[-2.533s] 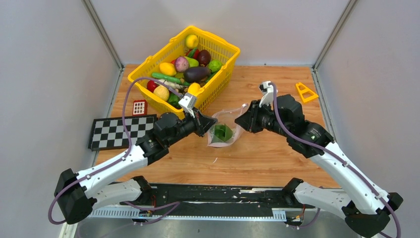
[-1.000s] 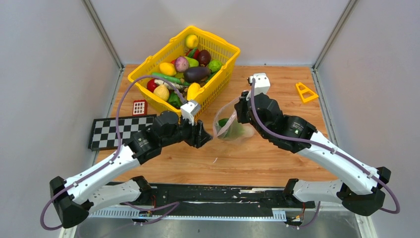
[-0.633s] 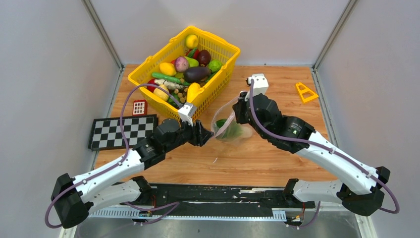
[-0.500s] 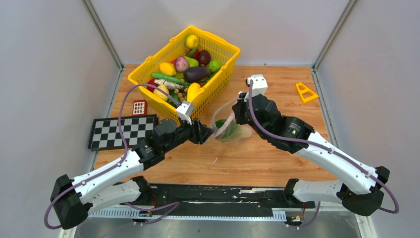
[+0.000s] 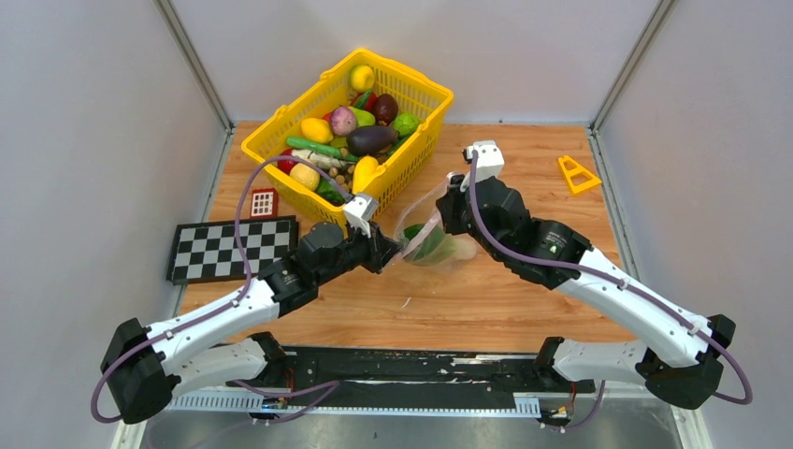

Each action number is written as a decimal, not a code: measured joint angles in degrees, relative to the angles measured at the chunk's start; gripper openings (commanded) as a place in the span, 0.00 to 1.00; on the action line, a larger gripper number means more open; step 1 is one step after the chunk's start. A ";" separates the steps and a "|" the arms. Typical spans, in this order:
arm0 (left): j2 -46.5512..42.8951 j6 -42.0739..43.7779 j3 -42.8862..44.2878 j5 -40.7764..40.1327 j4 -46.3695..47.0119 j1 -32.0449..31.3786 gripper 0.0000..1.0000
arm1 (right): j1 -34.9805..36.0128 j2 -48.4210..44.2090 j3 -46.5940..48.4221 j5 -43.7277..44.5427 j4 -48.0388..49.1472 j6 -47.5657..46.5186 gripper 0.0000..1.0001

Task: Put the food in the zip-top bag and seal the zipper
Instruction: Adjust the zipper food storage bag at the center of the board.

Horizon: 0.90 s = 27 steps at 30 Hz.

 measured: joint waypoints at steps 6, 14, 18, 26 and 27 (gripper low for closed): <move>1.73 1.84 6.40 0.72 -8.94 0.00 0.00 | -0.50 -0.59 -1.51 -0.31 1.05 -0.72 0.00; 6.54 8.81 24.20 4.85 -30.80 -0.04 0.00 | -0.85 2.05 7.06 1.53 -7.76 -4.48 0.00; 6.86 10.51 26.36 3.74 -36.61 -0.04 0.00 | -0.72 5.22 16.09 3.19 -16.90 -6.91 0.00; 6.91 10.73 28.30 5.75 -38.99 -0.07 0.07 | -0.72 3.56 16.13 3.50 -21.00 -7.85 0.00; 6.95 10.58 28.33 7.15 -38.42 -0.07 0.28 | -0.70 2.56 14.93 3.50 -20.02 -7.87 0.00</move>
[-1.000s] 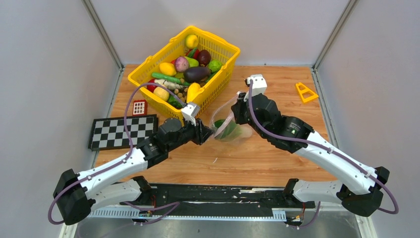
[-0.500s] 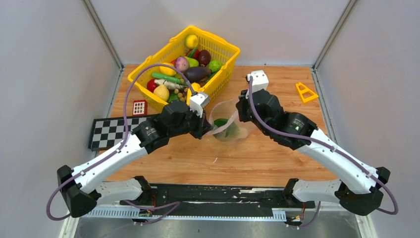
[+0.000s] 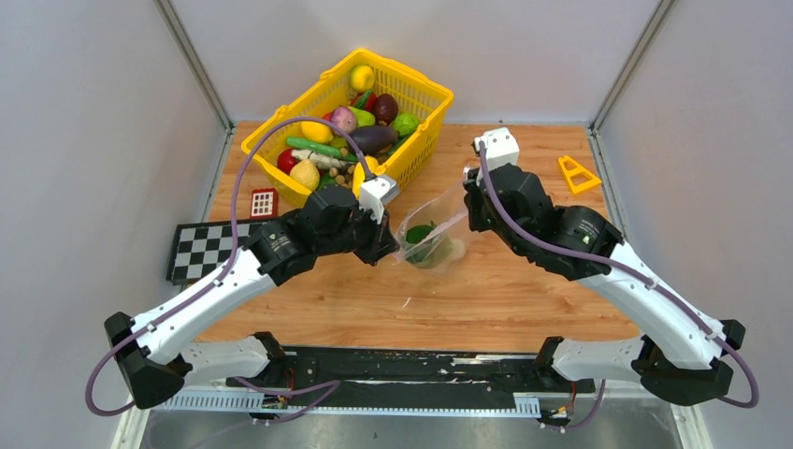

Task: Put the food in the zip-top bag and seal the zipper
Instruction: Adjust the zipper food storage bag at the center of the board, then adjust the bin at the center of the board.

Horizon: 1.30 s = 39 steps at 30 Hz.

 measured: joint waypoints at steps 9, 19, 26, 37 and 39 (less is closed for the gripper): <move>0.17 -0.66 0.44 2.93 3.69 0.00 0.90 | -0.04 -2.10 -2.27 4.98 4.98 -1.38 0.00; -8.15 0.28 -0.39 -8.11 9.18 0.68 1.00 | -0.11 -2.45 -4.35 8.28 7.65 -5.27 0.00; -4.83 2.16 1.51 -15.23 10.45 7.26 1.00 | -0.17 -1.27 -9.31 3.10 8.07 -4.72 0.00; 6.56 3.06 7.76 -16.63 13.18 21.24 1.00 | -0.15 -2.01 -12.74 -1.88 10.80 -3.63 0.00; 9.46 3.54 9.25 -16.28 12.55 22.73 1.00 | -0.15 -2.05 -13.27 -2.58 11.15 -3.52 0.00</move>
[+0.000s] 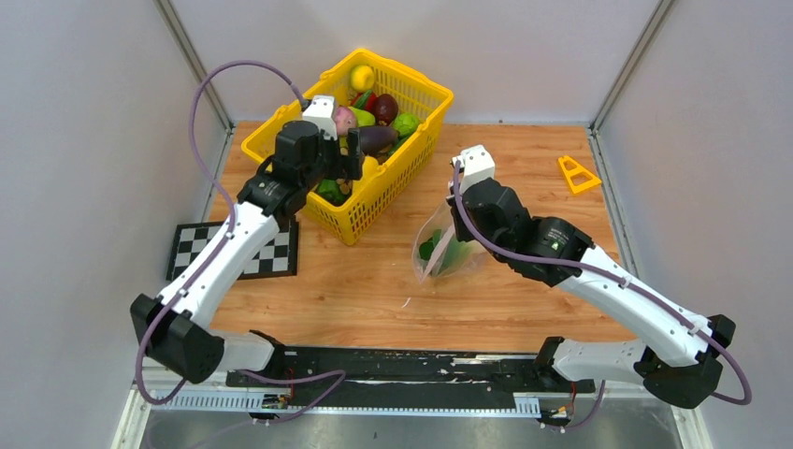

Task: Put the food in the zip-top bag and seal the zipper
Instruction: Adjust the bin at the center of the board.

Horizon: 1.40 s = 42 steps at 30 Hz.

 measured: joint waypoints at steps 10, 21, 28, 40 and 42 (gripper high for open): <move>11.39 3.28 2.10 -0.92 -4.90 1.42 1.00 | -0.02 -0.44 -0.66 -1.51 0.44 0.02 0.00; 10.60 11.39 0.09 8.72 -5.07 -8.41 0.98 | -0.07 -2.54 -1.42 -0.90 0.66 0.02 0.00; 9.75 12.11 -6.12 11.93 -4.57 -14.19 0.99 | -0.35 -5.14 -2.60 0.96 0.74 0.22 0.00; 2.27 12.15 0.15 4.33 -2.19 -12.94 1.00 | -0.66 -6.86 -2.60 2.40 0.55 0.72 0.00; 2.27 11.89 1.68 3.58 -0.76 -11.21 1.00 | -0.66 -6.86 -2.62 2.34 0.42 1.09 0.00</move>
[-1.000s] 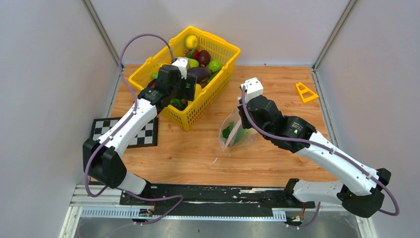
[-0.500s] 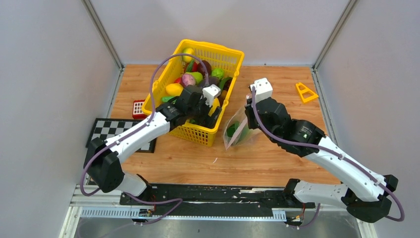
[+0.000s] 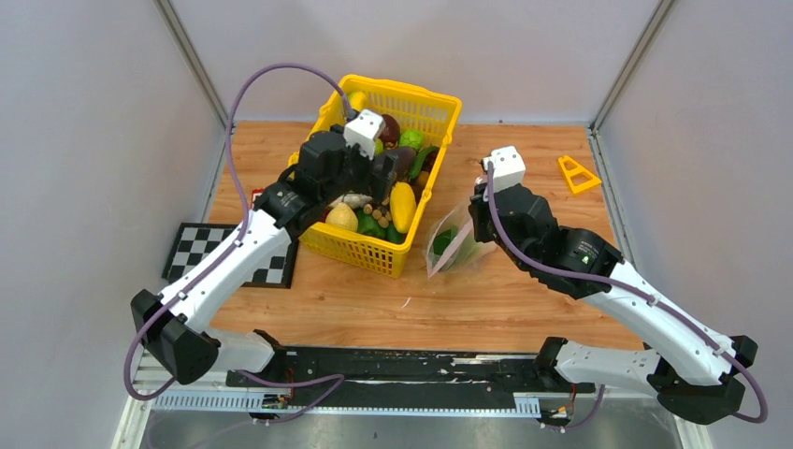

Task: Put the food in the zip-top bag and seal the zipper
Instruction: Adjust the bin at the center of the board, then pick up the fake vegetable from the bin.

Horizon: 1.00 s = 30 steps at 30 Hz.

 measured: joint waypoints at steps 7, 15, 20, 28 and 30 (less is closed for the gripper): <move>5.77 -1.42 3.30 0.22 0.83 7.13 1.00 | 0.00 0.09 -0.04 -0.81 -0.07 0.24 0.00; 22.18 1.64 17.53 5.57 -0.94 7.32 1.00 | 0.00 1.64 -0.09 -3.39 0.02 0.46 0.00; 26.43 3.10 19.19 6.08 -2.89 7.85 0.99 | 0.00 1.68 -0.22 -4.44 0.11 0.63 0.00; 27.41 3.50 15.85 6.12 -4.46 8.17 0.92 | 0.00 1.68 -0.42 -4.92 0.37 0.63 0.00; 27.41 3.74 14.95 6.12 -4.76 8.15 0.92 | 0.00 1.70 -0.42 -5.09 0.37 0.63 0.00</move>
